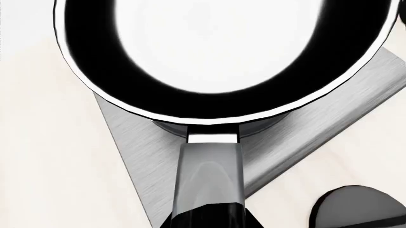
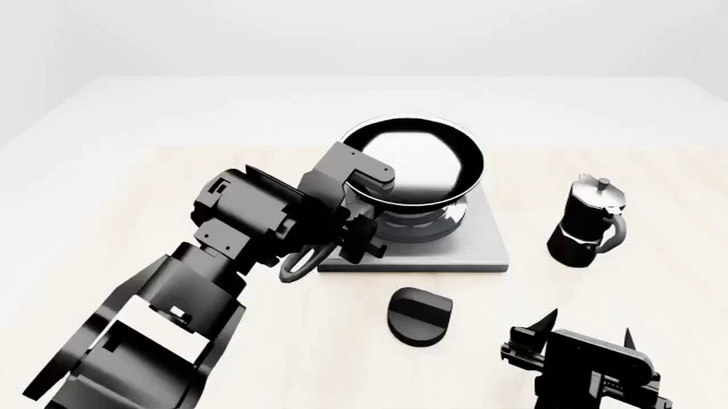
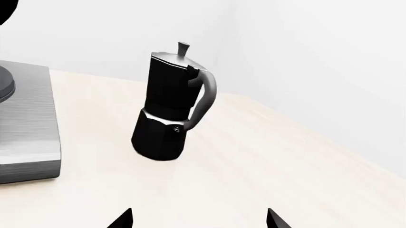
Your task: Turn on the stove and put the frying pan on it.
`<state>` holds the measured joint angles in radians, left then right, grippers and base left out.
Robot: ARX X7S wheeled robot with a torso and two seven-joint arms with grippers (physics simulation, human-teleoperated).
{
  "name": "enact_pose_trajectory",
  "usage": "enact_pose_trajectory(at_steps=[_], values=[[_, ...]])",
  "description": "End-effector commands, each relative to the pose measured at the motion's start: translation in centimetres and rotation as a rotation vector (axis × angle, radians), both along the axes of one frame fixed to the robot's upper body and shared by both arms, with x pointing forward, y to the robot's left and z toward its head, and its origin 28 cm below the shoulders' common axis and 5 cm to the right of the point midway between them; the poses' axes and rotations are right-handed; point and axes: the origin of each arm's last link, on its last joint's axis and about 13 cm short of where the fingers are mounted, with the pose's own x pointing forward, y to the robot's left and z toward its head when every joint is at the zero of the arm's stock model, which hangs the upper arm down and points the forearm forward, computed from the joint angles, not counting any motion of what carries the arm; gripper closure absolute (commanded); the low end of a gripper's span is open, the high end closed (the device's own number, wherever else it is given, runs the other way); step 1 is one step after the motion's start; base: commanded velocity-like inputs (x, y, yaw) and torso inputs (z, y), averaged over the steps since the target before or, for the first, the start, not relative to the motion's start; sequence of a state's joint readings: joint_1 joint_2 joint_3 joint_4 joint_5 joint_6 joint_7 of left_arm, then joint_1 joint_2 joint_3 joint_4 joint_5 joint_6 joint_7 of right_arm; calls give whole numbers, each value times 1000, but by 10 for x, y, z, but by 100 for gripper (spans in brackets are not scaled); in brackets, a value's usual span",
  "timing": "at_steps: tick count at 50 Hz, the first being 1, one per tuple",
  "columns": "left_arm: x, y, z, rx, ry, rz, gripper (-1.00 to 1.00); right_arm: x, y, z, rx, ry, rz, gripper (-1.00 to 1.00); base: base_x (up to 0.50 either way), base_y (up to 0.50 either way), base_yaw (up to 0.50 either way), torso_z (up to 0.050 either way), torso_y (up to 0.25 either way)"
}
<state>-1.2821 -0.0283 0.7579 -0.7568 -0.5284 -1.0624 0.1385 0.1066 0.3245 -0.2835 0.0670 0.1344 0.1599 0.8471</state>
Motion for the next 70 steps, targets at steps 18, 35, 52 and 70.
enact_pose_trajectory(at_steps=[18,35,52,70], values=[[5,-7,-8,-12,-58,-33,100,0,0,0,3,2,7,-100,0,0,0,1,1],[9,-5,-20,12,-60,-4,100,0,0,-1,0,5,13,-100,0,0,0,1,2],[9,-6,-33,39,-65,-15,100,1,1,-1,-10,9,22,-100,0,0,0,0,1],[9,-4,-33,30,-42,42,-100,0,1,0,-9,11,27,-100,0,0,-1,1,1]])
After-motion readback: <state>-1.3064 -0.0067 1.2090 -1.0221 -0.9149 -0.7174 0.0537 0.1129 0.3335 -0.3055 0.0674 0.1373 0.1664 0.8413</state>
